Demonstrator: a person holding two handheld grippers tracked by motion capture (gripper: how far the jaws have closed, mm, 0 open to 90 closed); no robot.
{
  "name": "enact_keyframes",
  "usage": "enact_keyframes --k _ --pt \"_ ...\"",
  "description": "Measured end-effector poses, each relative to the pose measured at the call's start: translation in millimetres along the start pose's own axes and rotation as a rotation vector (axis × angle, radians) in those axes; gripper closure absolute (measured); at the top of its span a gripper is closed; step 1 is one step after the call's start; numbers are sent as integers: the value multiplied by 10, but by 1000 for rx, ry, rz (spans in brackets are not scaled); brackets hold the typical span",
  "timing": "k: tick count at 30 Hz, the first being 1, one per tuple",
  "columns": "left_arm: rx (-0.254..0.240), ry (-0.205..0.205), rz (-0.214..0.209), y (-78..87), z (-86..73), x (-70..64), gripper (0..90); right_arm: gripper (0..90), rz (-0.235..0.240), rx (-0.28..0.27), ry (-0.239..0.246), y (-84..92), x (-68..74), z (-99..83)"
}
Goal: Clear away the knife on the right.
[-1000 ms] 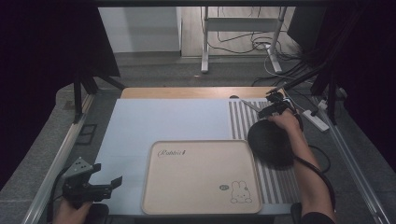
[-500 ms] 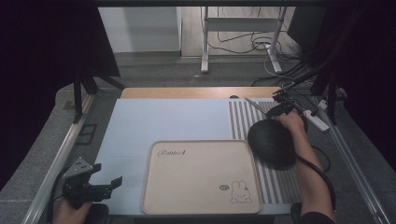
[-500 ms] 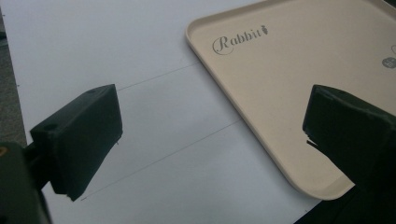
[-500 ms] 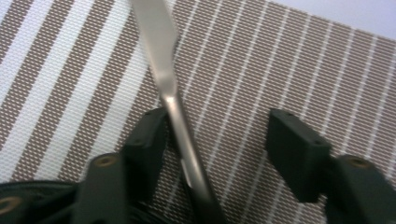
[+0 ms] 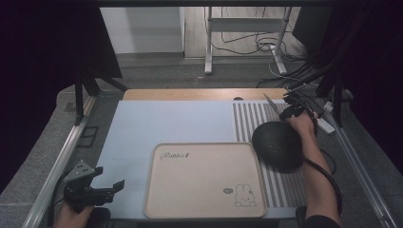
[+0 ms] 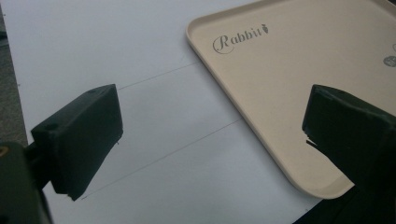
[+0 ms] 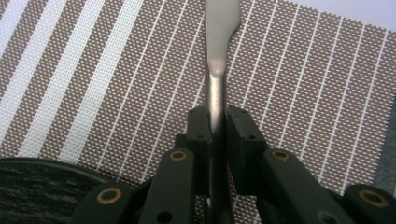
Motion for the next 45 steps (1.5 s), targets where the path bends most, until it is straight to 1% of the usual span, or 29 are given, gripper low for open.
enact_keyframes --k 1,2,6,7,9,10,12,13,17,20,22,23,24,27,29,30,31,34,36,38,39,41,44,45 --pt "0 0 0 0 0 0 50 801 1 2 9 2 -1 -2" --pt "0 0 0 0 1 0 50 801 6 0 29 9 -11 -9" --pt "-1 1 -1 -1 3 0 51 802 2 -7 35 30 -56 -25" --pt "-1 1 -1 -2 4 -1 51 803 7 -22 25 54 -104 -38" --pt "0 0 -1 -5 5 0 51 803 9 -26 17 76 -132 -45" --pt "1 0 0 -9 7 -2 51 803 12 -44 -1 117 -181 -50" --pt "2 -1 1 -9 7 -3 51 803 14 -52 -10 136 -198 -51" --pt "2 -1 1 -10 8 -4 51 803 10 -66 -20 177 -233 -56" --pt "2 0 -1 -10 9 -1 51 802 16 -93 -43 268 -269 -55" --pt "1 1 -1 -10 9 -1 51 802 18 -104 -46 318 -261 -59" --pt "2 -1 -2 -10 10 -2 51 802 27 -109 -45 361 -233 -70" --pt "1 -3 -2 -11 10 -3 51 802 38 -114 -51 402 -194 -81" --pt "3 -4 -2 -12 10 -4 51 802 38 -114 -51 402 -194 -81" --pt "5 -8 -2 -14 10 -5 51 801 47 -124 -42 446 -114 -96" --pt "5 -8 -3 -15 11 -6 51 802 53 -122 -31 463 -45 -115" --pt "5 -7 -3 -15 11 -5 51 801 57 -116 -15 480 29 -141" --pt "4 -6 -5 -15 12 -5 51 801 57 -116 -15 480 29 -141" --pt "2 -5 -5 -14 12 -4 51 802 65 -115 6 502 142 -178" --pt "2 -5 -6 -13 12 -4 51 801 77 -119 8 515 210 -203" --pt "3 -4 -6 -13 12 -3 51 801 80 -113 17 530 271 -236" --pt "2 -5 -6 -13 13 -3 51 801 86 -111 27 543 341 -272" --pt "2 -5 -6 -14 13 -3 51 801 86 -109 31 552 362 -283" --pt "2 -5 -6 -16 14 -4 51 801 96 -114 40 594 451 -317" --pt "3 -6 -6 -16 14 -5 51 801 103 -120 50 629 514 -340"
Point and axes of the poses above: each handheld gripper's, and its own axes: y roughly backward along the jaws, z roughly out of its top, x roughly to its left, the point moved 9 cm from there along -y, roughly forward along the jaws, and after that the axes turned 8 degrees about -x, right-handed, at the moved point
